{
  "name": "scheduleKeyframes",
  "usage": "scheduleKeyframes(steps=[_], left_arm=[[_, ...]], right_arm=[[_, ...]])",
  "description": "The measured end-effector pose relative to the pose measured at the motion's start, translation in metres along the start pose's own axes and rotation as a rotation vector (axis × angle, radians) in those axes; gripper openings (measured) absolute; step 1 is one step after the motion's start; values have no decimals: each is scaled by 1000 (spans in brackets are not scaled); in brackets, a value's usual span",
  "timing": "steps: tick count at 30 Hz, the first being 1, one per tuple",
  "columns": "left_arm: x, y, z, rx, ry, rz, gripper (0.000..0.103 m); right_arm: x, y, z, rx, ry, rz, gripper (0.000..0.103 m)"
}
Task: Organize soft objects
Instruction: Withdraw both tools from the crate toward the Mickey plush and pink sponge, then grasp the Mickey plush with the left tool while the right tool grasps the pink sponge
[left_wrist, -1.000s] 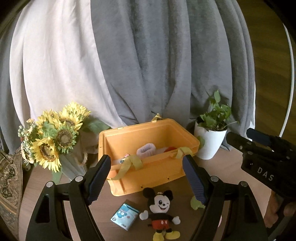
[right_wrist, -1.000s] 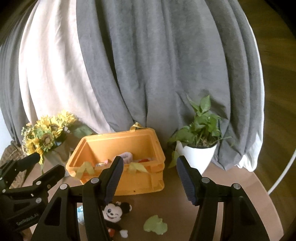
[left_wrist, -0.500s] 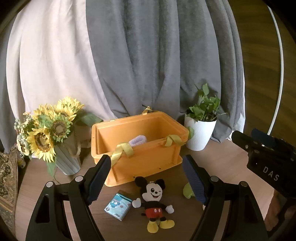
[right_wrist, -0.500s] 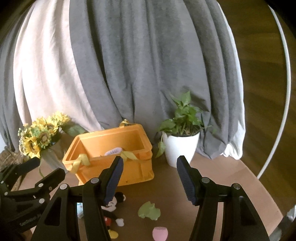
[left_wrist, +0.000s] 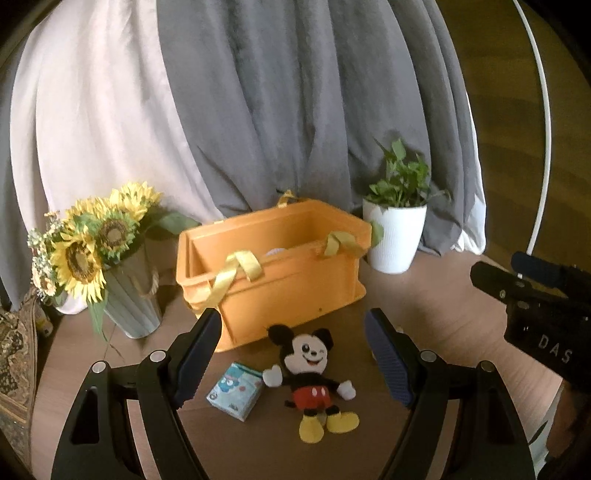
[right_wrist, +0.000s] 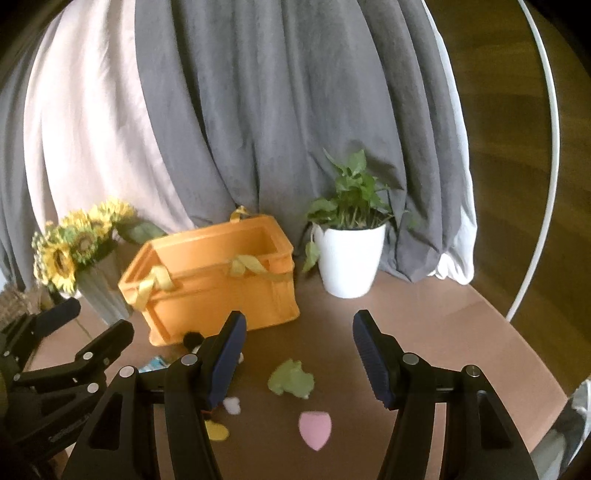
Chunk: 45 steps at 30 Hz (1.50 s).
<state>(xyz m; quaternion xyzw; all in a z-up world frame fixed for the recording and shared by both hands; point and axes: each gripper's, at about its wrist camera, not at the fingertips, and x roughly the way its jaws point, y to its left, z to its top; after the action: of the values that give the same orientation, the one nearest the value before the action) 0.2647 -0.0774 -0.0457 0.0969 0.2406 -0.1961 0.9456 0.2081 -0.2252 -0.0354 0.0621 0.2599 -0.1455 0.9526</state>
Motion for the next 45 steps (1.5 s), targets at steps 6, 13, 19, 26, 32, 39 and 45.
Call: scheduleKeyframes(steps=[6,13,19,26,32,39,45], left_arm=[[12,-4,-21,27,53,-4,80],[29,-6,-40,21,139,-28,80],[47,-6,-56,15,210,-42,80],[73,-7,-70,27,266,-49,79],[96,-6,-76,17,295,-63,79],[117,-4,-78,-8,317,-76,77],[127,-1,-83,-37,340,-97,71]], right_arm=[[5,-1,-16,-7,44,-22,61],[22,-6,-39,38,126,-20,61],[38,-8,-57,64,193,-18,61],[61,-8,-78,85,263,-26,61],[80,-9,-95,112,325,-31,61],[96,-9,-105,137,355,-43,61],[102,-8,-107,133,354,-54,61]])
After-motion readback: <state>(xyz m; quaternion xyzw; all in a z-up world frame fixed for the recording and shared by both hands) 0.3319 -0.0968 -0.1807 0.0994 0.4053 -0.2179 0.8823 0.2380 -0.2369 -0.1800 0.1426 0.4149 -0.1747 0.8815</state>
